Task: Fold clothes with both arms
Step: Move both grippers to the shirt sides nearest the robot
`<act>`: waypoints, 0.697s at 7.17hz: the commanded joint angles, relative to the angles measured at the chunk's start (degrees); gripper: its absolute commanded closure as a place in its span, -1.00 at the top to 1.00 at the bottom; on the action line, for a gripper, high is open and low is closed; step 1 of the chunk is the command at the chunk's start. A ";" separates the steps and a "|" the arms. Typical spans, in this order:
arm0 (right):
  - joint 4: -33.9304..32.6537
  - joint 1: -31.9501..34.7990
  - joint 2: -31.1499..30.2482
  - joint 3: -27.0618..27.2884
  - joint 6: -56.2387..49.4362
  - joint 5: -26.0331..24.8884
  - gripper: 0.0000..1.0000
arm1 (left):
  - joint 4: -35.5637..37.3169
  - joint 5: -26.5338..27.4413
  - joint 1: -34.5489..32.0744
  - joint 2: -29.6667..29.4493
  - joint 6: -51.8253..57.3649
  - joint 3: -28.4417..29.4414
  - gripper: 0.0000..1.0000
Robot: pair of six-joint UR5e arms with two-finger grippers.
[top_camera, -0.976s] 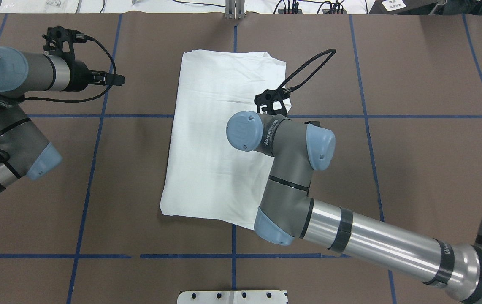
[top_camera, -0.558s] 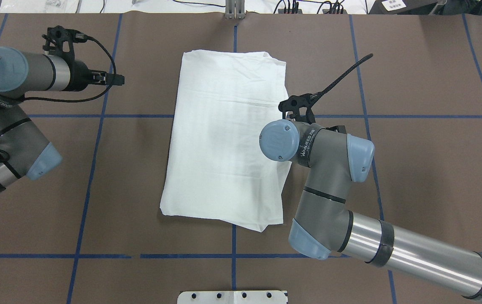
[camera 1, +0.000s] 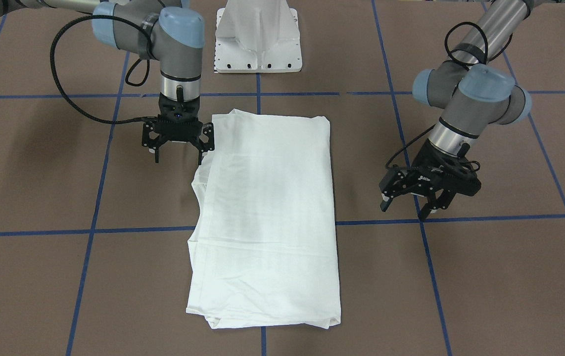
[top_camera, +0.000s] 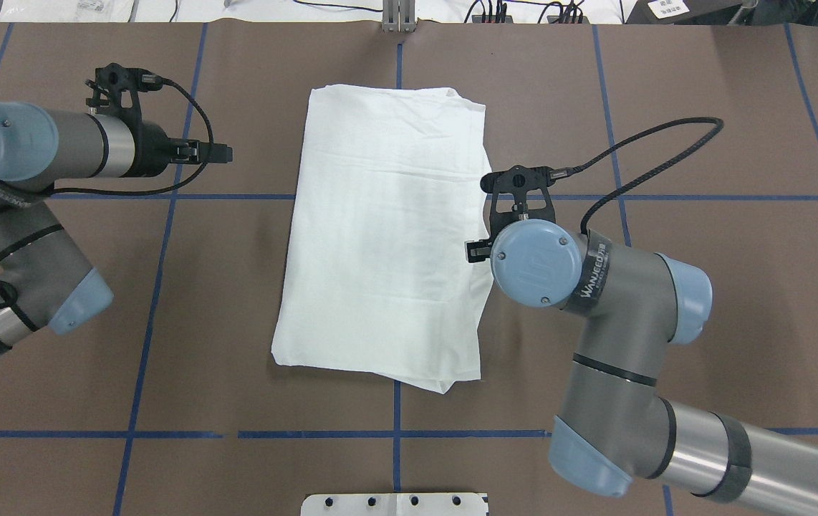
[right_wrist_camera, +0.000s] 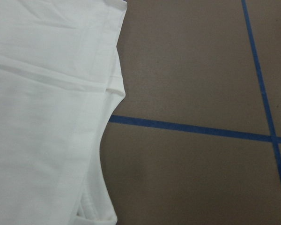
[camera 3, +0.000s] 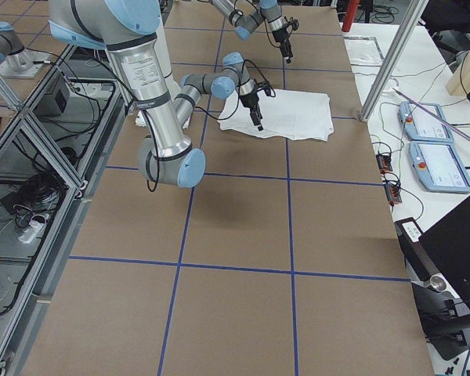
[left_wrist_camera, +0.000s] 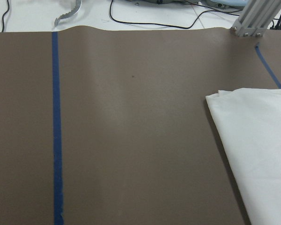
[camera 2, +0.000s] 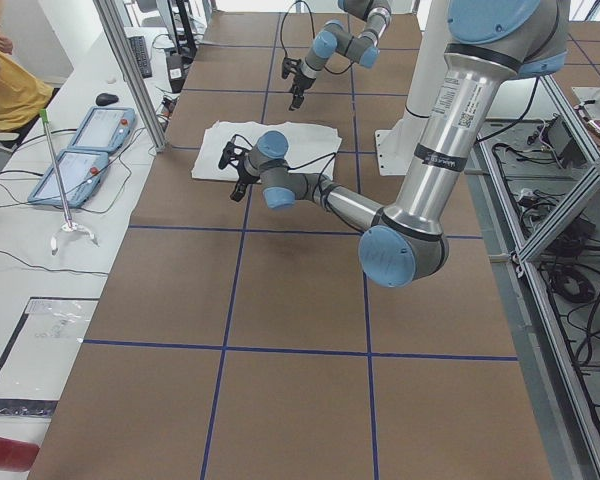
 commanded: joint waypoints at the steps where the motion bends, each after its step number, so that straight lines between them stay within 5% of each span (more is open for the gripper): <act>1: 10.68 -4.58 -7.75 7.25 10.99 -0.03 1.00 | 0.12 0.55 6.33 10.39 -6.43 -13.04 1.00; 4: 14.32 -9.43 -9.98 10.00 25.34 -4.77 1.00 | 0.21 7.99 15.13 13.78 -16.71 -17.32 1.00; 5: 20.25 -10.57 -13.21 10.00 26.85 -5.65 1.00 | 0.30 9.94 17.33 13.78 -18.75 -17.23 1.00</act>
